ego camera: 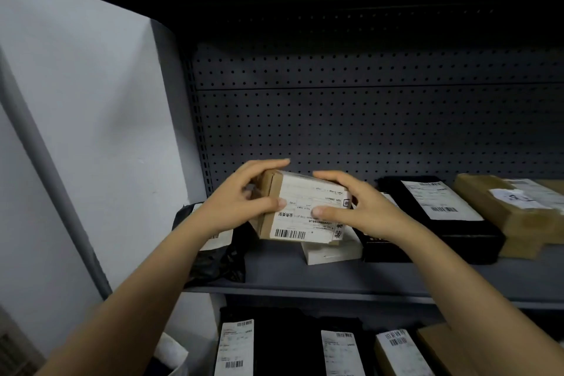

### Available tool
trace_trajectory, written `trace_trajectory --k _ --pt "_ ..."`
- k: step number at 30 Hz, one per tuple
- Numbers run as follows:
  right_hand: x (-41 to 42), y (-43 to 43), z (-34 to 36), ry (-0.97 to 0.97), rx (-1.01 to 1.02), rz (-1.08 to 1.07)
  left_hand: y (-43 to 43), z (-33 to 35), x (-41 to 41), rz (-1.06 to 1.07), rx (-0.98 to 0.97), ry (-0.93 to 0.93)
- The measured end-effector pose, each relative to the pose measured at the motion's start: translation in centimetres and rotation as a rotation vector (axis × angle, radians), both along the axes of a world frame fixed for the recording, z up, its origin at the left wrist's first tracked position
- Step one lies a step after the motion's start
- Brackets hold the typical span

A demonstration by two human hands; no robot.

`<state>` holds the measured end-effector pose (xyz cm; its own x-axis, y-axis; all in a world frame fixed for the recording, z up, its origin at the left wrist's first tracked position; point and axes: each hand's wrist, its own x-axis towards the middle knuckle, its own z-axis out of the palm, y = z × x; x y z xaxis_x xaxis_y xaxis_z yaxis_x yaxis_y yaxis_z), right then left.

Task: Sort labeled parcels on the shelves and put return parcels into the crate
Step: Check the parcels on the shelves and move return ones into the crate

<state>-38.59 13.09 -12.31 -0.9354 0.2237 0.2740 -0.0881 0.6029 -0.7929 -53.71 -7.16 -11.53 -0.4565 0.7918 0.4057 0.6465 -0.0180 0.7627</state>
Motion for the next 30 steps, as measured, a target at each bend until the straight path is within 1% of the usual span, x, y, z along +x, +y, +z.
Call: trace_trajectory --k 4,7,10,11,13,15,17,19,21,25,28,30 --pt "0.1 0.6 0.2 -0.07 0.005 0.066 0.1 0.3 0.3 -0.006 0.013 -0.02" --pt "0.4 0.7 0.2 -0.075 -0.051 0.087 -0.1 0.2 0.4 -0.055 0.006 -0.047" --pt "0.4 0.4 -0.5 -0.019 -0.123 0.026 -0.2 0.1 0.6 -0.006 0.114 -0.12" --pt "0.3 0.2 -0.9 0.015 -0.174 -0.027 -0.2 -0.1 0.6 0.041 0.164 -0.137" --pt "0.0 -0.3 -1.7 0.102 -0.381 -0.134 -0.1 -1.1 0.7 0.117 0.217 -0.189" --pt "-0.3 -1.1 -2.3 0.17 -0.61 -0.198 0.1 -2.8 1.2 0.144 0.197 -0.277" --pt "-0.4 -2.6 -2.5 0.181 -0.693 -0.228 0.6 -4.4 2.1 0.11 0.134 -0.334" --pt "-0.8 -4.1 -2.8 0.148 -0.696 -0.241 1.2 -5.4 2.5 0.036 0.113 -0.357" --pt "-1.3 -5.4 -3.1 0.126 -0.709 -0.24 1.4 -5.7 2.2 -0.011 0.154 -0.393" --pt "-1.3 -7.0 -2.7 0.136 -0.745 -0.245 0.6 -5.3 0.3 -0.023 0.182 -0.474" --pt "-0.5 -8.3 -2.6 0.154 -0.666 -0.231 -0.4 -4.8 -0.4 -0.115 0.183 -0.497" --pt "-0.1 -9.6 -2.8 0.18 -0.612 -0.255 -1.0 -4.8 -1.0 -0.169 0.146 -0.491"
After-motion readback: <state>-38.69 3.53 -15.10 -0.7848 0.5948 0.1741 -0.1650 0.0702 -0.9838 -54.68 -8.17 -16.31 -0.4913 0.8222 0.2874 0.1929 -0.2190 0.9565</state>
